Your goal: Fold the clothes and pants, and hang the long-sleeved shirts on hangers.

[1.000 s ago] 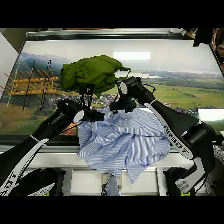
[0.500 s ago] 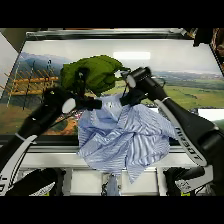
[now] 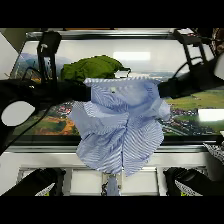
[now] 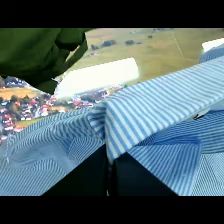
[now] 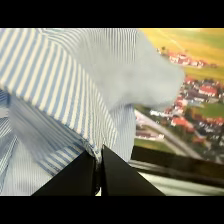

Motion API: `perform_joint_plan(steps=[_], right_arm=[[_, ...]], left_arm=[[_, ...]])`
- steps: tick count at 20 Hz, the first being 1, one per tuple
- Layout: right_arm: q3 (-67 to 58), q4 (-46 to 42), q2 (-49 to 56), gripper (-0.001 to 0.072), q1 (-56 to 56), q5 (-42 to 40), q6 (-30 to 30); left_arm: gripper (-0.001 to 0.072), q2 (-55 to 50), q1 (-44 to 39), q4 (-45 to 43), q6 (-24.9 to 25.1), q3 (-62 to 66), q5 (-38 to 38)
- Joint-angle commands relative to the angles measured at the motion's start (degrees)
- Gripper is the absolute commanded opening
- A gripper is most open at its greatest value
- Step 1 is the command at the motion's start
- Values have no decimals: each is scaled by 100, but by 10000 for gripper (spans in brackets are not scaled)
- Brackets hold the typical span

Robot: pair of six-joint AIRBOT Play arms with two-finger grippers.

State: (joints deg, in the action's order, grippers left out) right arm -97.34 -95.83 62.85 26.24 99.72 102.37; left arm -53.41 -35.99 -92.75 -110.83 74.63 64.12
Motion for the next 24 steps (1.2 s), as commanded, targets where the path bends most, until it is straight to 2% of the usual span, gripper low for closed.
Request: perform_joint_plan(steps=[1,3,5,9,12,15,16,17,18,21,24], right_arm=[[942,-24,-883,17,236,94,704],[1766,-35,-1158,17,319,-212,962],[2404,-61,-1233,17,313,-551,1051],[2734,-61,-1161,17,313,-951,1169],[2734,-50,-1163,17,313,-1082,1172],[2734,-39,-1163,18,313,-1102,1172],[2734,-37,-1163,18,313,-1102,1169],[2734,-39,-1163,18,313,-1099,1169],[2734,-39,-1163,19,313,-1102,1167],[2734,-35,-1163,21,313,-1099,1167],[2734,-37,-1165,20,313,-1095,1167]], left_arm=[[12,44,-205,0,-326,-579,-197],[12,-212,-188,219,-323,-796,-647],[12,-588,-72,444,-302,-822,-769],[12,-931,48,439,-280,-822,-358],[12,-922,-55,442,-76,-822,-35],[14,-922,-271,439,332,-822,138],[214,-922,-334,442,461,-822,205],[572,-922,-372,446,466,-822,223],[719,-905,-367,450,479,-820,223],[720,-601,-192,442,496,-820,98],[720,-186,398,424,498,-822,7]])
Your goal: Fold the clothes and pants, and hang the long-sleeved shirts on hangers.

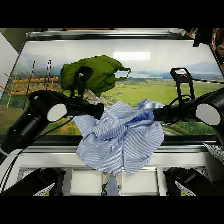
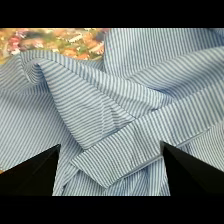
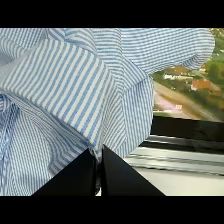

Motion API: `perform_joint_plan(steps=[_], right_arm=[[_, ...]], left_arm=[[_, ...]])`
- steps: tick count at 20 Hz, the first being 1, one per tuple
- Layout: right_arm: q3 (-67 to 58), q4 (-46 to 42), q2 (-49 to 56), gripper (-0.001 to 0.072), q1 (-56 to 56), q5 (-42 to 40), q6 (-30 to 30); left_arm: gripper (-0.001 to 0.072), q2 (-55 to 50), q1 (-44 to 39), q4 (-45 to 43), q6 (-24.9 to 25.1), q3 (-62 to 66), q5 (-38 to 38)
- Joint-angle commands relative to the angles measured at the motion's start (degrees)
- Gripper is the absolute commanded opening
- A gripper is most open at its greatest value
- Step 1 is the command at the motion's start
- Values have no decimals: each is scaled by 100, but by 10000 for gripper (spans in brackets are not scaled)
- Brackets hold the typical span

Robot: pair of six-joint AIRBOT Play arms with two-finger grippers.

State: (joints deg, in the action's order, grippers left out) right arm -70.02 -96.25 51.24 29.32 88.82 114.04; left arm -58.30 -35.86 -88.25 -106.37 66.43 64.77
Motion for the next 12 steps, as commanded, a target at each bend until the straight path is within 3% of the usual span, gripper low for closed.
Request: perform_joint_plan(steps=[1,7,12], right_arm=[[2,4,-2,20,4,-9,0],[2,4,-2,21,4,-7,0],[2,4,-2,21,4,-7,0]], left_arm=[[720,385,638,-28,52,-2,-37],[720,-122,2463,-221,592,-2,-90],[719,-1381,3532,-1882,586,-2,-433]])
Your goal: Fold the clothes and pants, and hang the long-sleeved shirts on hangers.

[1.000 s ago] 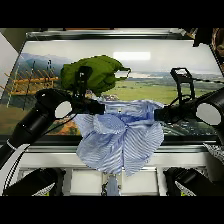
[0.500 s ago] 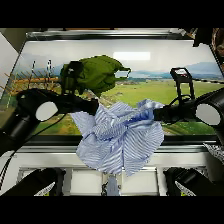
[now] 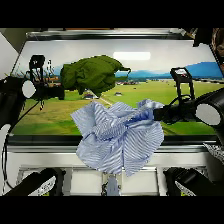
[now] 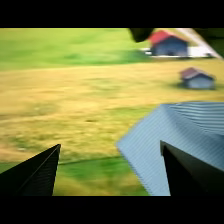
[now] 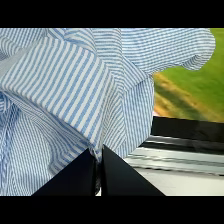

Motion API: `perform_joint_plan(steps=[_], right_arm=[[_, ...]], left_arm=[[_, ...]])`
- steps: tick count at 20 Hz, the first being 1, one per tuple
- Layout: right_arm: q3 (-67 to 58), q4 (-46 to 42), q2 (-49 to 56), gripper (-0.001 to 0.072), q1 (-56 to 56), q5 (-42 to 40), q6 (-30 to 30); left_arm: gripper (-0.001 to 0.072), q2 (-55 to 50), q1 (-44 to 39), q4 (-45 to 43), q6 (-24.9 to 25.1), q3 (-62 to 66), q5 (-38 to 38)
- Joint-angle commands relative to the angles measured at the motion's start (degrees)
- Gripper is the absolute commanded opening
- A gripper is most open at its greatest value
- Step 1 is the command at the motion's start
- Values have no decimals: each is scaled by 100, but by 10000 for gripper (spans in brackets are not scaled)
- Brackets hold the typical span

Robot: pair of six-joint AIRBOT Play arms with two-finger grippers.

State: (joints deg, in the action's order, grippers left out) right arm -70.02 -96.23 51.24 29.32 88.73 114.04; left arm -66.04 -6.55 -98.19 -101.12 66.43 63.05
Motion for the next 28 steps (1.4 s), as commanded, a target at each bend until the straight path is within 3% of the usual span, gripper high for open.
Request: perform_joint_plan(steps=[1,9,22,24,26,27,28], right_arm=[[2,2,-2,20,4,2,0],[2,2,-2,21,4,2,0],[2,2,-2,21,4,2,0],[2,2,-2,20,4,2,0],[2,2,-2,21,4,2,0],[2,2,-2,21,4,2,0],[2,2,-2,20,4,2,0]], left_arm=[[719,-822,769,-938,63,-2,-466],[719,-2341,1478,-1207,83,4,-1744],[716,-3777,1663,-1329,68,968,-1475],[474,-3797,1661,-1325,59,968,-1467],[476,-3797,1650,-1325,55,968,-1480],[443,-3797,1652,-1327,20,968,-1475],[271,-3794,1652,-1325,20,968,-1460]])
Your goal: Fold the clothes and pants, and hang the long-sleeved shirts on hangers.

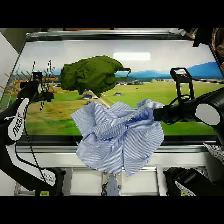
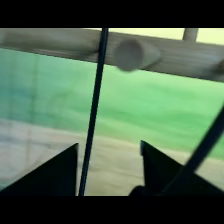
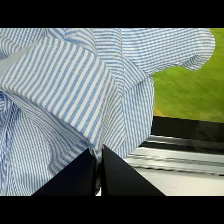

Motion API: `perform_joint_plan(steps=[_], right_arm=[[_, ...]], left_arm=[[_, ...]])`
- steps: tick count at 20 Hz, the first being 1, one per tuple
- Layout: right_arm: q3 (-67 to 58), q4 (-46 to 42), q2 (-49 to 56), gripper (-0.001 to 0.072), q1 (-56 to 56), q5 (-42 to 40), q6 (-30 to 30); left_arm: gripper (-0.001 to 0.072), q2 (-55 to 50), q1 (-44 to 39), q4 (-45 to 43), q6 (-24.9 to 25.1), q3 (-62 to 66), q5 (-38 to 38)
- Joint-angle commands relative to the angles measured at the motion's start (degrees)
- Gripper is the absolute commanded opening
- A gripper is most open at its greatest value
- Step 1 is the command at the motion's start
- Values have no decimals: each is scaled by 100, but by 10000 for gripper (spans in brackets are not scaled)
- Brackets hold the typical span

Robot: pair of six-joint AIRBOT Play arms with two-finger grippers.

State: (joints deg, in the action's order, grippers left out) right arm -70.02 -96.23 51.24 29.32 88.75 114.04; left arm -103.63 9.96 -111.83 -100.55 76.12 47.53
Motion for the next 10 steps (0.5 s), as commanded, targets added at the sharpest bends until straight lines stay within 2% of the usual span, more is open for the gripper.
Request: perform_joint_plan(steps=[1,2,3,4,5,10], right_arm=[[2,2,-2,20,4,0,0],[2,2,-2,20,4,0,0],[2,2,-2,21,4,0,0],[2,2,-2,21,4,0,0],[2,2,-2,20,4,0,0],[2,2,-2,20,4,0,0]], left_arm=[[214,-37,2,42,-39,0,92],[212,-37,2,39,-37,0,92],[111,-35,0,42,-37,0,98],[99,-35,2,42,-37,0,101],[13,-35,2,39,-33,0,114],[12,157,-7,37,-26,0,192]])
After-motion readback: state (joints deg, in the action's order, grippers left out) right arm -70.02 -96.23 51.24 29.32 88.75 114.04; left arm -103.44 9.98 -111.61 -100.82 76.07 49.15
